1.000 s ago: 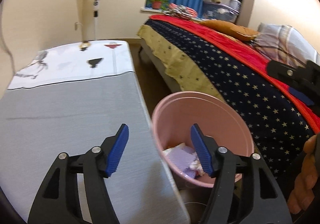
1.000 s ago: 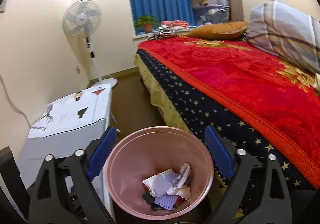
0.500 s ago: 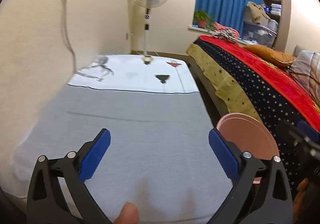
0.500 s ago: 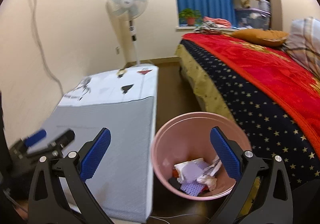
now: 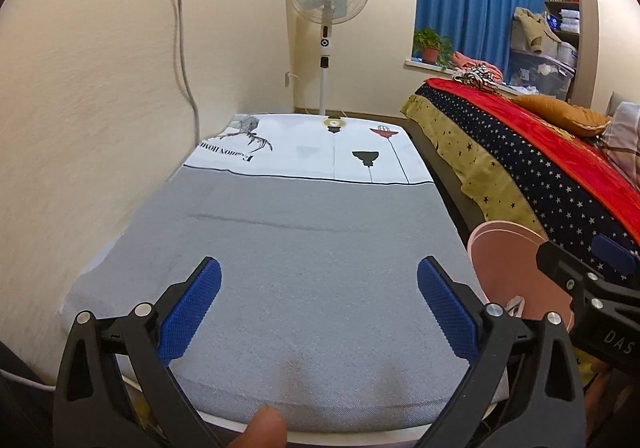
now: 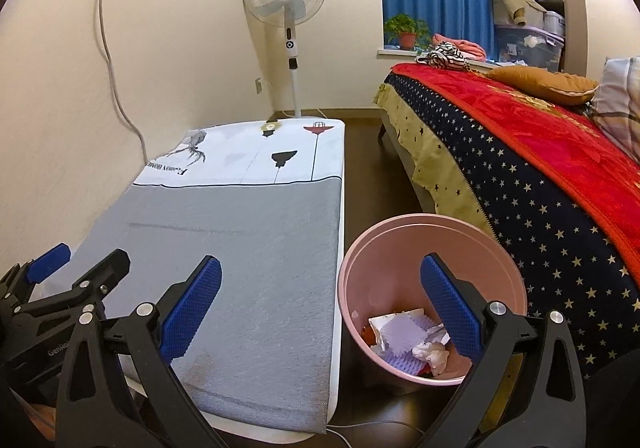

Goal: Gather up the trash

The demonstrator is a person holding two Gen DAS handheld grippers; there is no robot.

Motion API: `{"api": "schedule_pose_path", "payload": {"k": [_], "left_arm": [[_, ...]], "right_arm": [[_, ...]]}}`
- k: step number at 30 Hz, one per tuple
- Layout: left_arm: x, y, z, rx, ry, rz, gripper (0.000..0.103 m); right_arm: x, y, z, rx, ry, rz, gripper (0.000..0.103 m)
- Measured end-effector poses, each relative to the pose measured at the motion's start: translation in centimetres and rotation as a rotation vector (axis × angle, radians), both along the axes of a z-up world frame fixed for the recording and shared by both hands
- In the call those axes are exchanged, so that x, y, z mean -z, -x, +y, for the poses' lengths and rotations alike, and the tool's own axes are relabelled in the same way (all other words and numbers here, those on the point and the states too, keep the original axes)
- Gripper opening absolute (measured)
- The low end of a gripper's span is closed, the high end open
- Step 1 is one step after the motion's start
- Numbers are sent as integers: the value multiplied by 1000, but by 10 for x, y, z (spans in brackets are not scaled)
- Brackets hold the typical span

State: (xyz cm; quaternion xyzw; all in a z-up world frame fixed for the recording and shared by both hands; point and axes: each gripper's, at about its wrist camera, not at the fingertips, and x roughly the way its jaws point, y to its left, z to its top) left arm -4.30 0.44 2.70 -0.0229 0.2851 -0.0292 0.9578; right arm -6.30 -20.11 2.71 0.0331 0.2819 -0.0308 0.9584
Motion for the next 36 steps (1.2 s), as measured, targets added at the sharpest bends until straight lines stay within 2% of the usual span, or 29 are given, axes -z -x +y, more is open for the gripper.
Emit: {"api": "schedule_pose_path", "payload": {"k": [36], "left_arm": [[3,2,5,-8,23,-14,95]], "right_arm": [[7,-7,3,14,3,10,98]]}}
